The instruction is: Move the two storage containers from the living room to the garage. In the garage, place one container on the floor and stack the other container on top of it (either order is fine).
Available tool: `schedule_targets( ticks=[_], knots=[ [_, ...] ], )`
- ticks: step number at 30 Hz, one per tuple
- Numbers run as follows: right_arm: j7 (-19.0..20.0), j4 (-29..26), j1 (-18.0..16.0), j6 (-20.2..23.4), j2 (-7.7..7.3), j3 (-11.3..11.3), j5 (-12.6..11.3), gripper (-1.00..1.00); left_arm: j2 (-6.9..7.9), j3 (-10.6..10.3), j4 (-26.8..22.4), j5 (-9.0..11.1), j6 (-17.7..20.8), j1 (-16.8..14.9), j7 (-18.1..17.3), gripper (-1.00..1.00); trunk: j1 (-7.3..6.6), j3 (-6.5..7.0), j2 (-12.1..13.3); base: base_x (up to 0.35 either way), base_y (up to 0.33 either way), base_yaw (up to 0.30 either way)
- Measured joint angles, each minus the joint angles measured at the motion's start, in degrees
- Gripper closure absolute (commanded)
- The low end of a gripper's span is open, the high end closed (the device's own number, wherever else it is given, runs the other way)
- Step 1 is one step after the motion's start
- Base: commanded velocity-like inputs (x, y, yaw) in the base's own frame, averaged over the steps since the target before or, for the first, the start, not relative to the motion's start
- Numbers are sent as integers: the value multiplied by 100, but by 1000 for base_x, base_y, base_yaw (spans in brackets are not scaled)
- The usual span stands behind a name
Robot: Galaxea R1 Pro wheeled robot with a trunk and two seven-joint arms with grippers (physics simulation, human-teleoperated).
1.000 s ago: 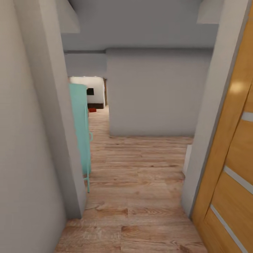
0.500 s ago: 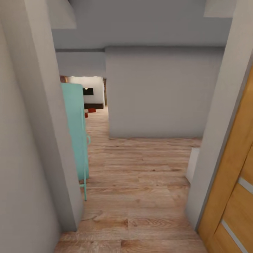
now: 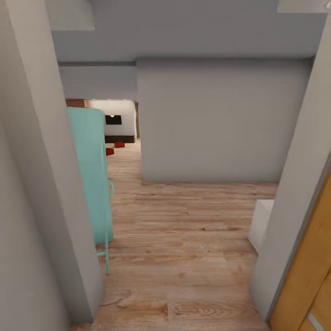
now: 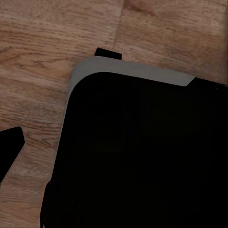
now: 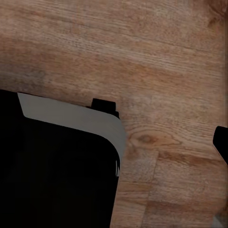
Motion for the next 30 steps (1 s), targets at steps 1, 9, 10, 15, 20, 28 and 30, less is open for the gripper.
schedule_targets(
  ticks=[1,9,10,15,20,28,30],
  knots=[
    [0,0,0,-1,2,-4,-1,-100,0,0,0,0,0,0,0,-100,0,0,0,322,0,0],
    [1,0,0,13,85,-32,23,-100,0,0,-1,0,0,0,0,-100,0,0,0,322,0,0],
    [1,0,0,12,94,-37,24,-100,0,0,-1,0,0,0,-1,-100,0,0,0,322,0,0],
    [1,0,0,11,108,-46,6,-100,0,-1,2,0,-6,0,0,-100,0,0,0,322,0,0],
    [1,0,0,10,109,-47,-3,-100,0,-2,11,0,-8,0,1,-100,0,0,0,322,0,0],
    [1,0,0,10,109,-47,-4,-100,-8,-8,16,-2,-8,0,1,-100,0,0,0,322,0,0],
    [1,0,0,10,109,-47,-4,-100,-9,-8,16,-2,-10,0,1,-100,0,0,0,322,0,0]
  ],
)
